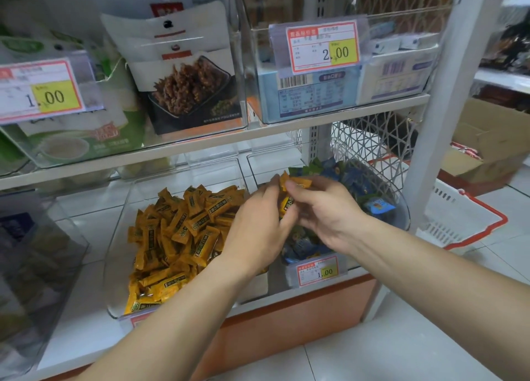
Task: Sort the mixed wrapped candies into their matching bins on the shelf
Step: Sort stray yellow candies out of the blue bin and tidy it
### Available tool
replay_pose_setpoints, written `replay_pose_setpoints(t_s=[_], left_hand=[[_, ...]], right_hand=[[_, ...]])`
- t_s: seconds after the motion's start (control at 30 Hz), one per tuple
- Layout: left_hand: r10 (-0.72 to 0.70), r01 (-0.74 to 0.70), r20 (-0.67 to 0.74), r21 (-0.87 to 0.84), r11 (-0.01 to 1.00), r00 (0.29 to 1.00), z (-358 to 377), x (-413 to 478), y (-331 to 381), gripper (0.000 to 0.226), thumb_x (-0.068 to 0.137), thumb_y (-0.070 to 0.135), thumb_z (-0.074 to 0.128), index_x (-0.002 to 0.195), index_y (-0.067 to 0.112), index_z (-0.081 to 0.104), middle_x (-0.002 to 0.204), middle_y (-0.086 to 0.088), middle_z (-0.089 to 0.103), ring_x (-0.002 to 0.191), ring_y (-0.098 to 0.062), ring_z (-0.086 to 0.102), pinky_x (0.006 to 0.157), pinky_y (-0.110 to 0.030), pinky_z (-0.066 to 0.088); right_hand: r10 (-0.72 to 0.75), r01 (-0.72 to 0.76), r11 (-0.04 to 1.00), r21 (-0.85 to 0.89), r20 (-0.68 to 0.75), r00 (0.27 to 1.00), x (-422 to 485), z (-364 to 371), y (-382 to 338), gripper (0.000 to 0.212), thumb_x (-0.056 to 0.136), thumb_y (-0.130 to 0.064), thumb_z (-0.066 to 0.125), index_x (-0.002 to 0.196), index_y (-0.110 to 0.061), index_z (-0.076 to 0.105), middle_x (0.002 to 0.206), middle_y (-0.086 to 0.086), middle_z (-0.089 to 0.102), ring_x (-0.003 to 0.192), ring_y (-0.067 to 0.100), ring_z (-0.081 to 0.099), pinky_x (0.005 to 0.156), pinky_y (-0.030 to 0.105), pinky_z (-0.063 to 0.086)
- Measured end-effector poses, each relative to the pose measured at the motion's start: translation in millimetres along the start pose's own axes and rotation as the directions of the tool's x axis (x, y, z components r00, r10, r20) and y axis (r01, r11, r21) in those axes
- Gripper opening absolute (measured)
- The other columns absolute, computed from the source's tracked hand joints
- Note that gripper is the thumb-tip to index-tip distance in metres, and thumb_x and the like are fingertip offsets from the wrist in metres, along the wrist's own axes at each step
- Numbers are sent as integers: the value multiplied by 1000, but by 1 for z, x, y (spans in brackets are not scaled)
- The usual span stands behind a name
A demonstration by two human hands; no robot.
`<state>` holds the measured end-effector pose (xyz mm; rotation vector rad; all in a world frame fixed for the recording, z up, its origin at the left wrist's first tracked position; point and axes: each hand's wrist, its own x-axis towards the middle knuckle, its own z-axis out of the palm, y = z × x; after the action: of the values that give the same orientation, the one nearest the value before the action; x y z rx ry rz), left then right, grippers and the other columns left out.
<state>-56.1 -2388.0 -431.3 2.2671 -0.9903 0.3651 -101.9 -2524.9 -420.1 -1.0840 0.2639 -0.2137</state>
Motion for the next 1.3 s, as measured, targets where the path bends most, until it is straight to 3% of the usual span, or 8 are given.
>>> replay_pose_setpoints(t_s=[0.3,0.53,0.67,0.8,0.97,1.13,1.23,1.3], left_hand=[[-110,70,-94,-356,932,990,-28,-2,4,8,91,44,60,87,40,54,75,20,62,72,7,57,59,-7,38],[-249,247,11,70,966,968,-68,-12,-43,25,91,46,60,77,30,48,63,6,59,58,-11,58,48,-26,38],[-316,254,117,366,895,942,-74,-20,-66,26,89,47,63,101,26,54,77,6,57,72,-17,57,61,-31,47],[-387,272,205,431,861,899,-72,-22,-70,52,87,48,67,130,22,55,116,-5,64,100,-23,61,85,-39,54],[-154,138,34,283,949,988,-66,-14,-26,42,88,49,61,119,22,65,110,3,68,93,-15,62,74,-29,50],[51,-65,287,39,997,957,-13,-10,28,35,90,43,63,121,27,63,116,12,65,103,-3,58,88,-22,48],[25,-45,444,35,998,896,25,-5,37,60,86,49,63,138,23,50,135,5,58,118,-10,55,97,-26,46],[24,-80,524,85,993,852,46,-3,40,70,81,54,63,140,23,43,134,1,57,118,-17,56,96,-35,49]], right_hand=[[-153,205,899,-386,161,975,-15,13,-23,21,94,-23,68,111,-12,72,106,5,75,99,22,72,80,32,60],[-283,222,489,-844,87,955,-16,-56,-48,37,89,-38,71,121,-22,62,103,-9,70,93,6,67,77,26,55],[-334,201,220,-955,120,935,-10,-95,-37,25,89,-32,71,111,-25,63,94,-15,67,84,0,61,70,17,43],[-217,247,41,-968,233,948,-8,-105,-27,18,90,-37,69,104,-28,63,87,-20,62,82,-3,60,67,13,42],[-78,306,-14,-952,306,949,-7,-101,-28,14,92,-38,65,103,-30,69,88,-17,66,85,1,64,78,24,54],[219,336,-169,-927,297,929,-4,-102,-35,19,96,-38,58,106,-28,71,92,-15,64,85,7,58,75,25,43],[274,341,-158,-927,290,917,-3,-102,-36,24,94,-23,58,115,-25,70,106,-10,69,94,10,61,85,29,49],[348,321,2,-947,302,888,-4,-103,-34,30,90,-11,59,117,-19,69,111,-7,71,102,13,65,95,36,51]])
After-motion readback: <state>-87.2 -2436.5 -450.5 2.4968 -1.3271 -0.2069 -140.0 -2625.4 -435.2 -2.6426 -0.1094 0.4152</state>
